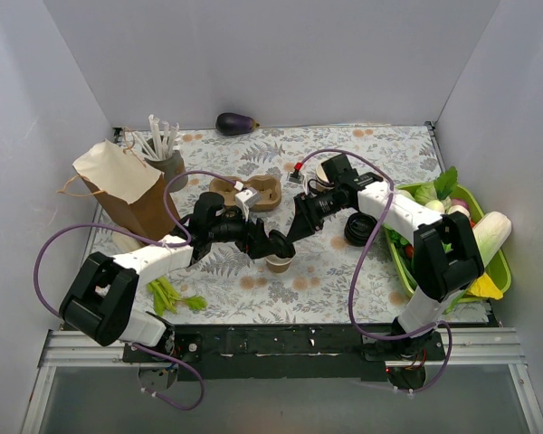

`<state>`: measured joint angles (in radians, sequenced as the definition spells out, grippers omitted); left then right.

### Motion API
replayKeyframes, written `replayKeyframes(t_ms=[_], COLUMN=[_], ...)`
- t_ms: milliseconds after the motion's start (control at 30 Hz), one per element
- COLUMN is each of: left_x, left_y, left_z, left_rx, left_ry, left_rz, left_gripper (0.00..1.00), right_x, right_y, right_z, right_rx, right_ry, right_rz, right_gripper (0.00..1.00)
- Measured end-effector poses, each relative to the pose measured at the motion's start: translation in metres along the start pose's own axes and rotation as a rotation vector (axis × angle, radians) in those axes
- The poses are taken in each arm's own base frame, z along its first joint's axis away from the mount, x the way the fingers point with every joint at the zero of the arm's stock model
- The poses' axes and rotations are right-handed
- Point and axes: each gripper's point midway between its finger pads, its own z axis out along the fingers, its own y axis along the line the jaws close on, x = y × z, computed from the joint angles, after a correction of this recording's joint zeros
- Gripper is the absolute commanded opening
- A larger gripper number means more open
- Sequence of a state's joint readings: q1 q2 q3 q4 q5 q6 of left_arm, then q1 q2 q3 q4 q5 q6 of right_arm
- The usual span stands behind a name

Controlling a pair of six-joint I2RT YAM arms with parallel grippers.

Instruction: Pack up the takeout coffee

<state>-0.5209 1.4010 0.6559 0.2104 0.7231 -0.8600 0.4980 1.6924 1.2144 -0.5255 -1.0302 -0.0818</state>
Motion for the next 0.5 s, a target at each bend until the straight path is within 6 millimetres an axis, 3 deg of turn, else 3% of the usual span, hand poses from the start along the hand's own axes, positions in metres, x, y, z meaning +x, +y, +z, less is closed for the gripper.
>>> replayKeyframes(t_ms=[133, 500], left_x=[0.0000, 0.0001], left_y=[0.0000, -0.0006], left_z=[0.0000, -0.0009], left_rx=[0.000, -0.001], left_ry=[0.000, 0.002], left_rz=[-0.001, -0.002], left_gripper=[0.78, 0.78], right_x=[-0.0042, -0.0096], right_y=[0.0008, -0.0003], right_z=[-0.0008, -0.0068], right_rx=[0.003, -0.006], right_ry=[-0.006, -0.028], right_rz=[-0.011, 0.015], right_gripper=[0.26, 0.19])
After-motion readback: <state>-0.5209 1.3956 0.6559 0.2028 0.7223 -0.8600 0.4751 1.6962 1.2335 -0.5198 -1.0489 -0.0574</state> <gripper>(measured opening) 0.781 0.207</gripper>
